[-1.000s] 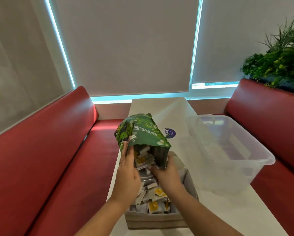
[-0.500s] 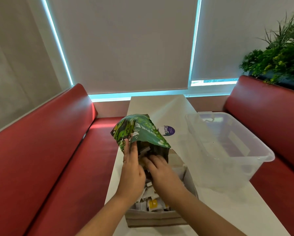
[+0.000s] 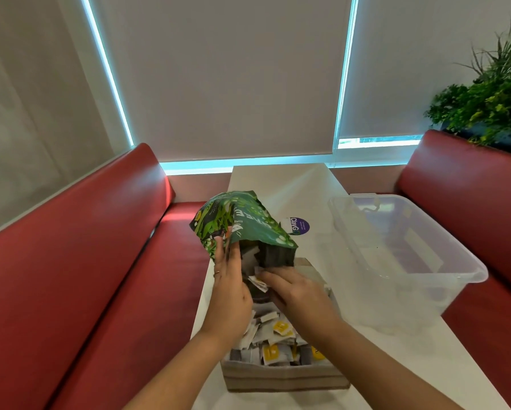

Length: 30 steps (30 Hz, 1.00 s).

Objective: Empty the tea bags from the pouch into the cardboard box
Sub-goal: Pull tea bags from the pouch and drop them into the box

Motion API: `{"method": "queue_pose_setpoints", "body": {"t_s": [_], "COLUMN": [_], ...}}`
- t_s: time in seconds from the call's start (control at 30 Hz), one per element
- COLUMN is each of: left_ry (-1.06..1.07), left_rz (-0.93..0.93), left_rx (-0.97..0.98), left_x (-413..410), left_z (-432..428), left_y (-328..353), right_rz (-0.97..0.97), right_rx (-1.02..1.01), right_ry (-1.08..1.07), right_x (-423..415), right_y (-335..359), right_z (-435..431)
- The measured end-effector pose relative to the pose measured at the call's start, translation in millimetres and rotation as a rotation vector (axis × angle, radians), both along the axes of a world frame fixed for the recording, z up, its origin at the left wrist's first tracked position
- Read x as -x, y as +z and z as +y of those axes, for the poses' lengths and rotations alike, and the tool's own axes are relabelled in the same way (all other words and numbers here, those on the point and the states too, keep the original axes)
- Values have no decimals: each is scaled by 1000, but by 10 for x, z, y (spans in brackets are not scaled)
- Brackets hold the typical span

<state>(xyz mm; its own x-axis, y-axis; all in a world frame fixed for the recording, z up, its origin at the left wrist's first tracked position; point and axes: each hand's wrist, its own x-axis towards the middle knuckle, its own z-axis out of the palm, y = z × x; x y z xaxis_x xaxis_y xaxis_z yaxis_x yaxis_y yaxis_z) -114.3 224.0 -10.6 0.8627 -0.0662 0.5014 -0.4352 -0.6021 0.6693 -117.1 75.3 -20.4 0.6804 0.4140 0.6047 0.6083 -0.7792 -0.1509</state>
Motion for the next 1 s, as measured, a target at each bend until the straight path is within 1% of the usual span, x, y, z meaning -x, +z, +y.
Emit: {"method": "queue_pose_setpoints", "body": {"t_s": [0.13,0.2,0.27,0.4,0.47,0.53,0.57,0.6,0.7,0.77,0.8,0.87,0.93,1.0], "left_ry": [34,58,85,86,77,75,71,66,61,56,53,39,18,-1], "left_rz": [2,15,29,28,27,32,30,26,27,20,10,-15,-23,-11], "left_rx": [-37,-47,-55,-48,-36,-28,-25,-20,-4,-2,-8,-19,-10,10], "left_x": [-84,-111,-131,-123,-110,-99,-95,-92,-89,-77,-70,-54,-23,15], "left_z": [128,177,208,208,192,180,177,176,166,145,135,102,49,-10], "left_y": [2,-5,-25,-29,-23,-20,-16,-12,5,19,24,38,55,81], "right_rz": [62,93,135,253,372,531,567,541,314,197,157,121,107,121], "right_rx": [-287,-374,-416,-403,-350,-249,-221,-226,-332,-398,-388,-287,-115,56], "right_ry": [-24,-62,-98,-154,-190,-220,-233,-240,-220,-157,-113,-21,39,26], "right_x": [186,240,259,225,180,149,151,155,216,262,281,272,164,-3], "right_y": [-84,-186,-292,-447,-476,-528,-549,-558,-453,-300,-218,-79,-9,5], "right_z": [-251,-391,-475,-454,-419,-401,-399,-403,-379,-310,-244,-79,82,216]}}
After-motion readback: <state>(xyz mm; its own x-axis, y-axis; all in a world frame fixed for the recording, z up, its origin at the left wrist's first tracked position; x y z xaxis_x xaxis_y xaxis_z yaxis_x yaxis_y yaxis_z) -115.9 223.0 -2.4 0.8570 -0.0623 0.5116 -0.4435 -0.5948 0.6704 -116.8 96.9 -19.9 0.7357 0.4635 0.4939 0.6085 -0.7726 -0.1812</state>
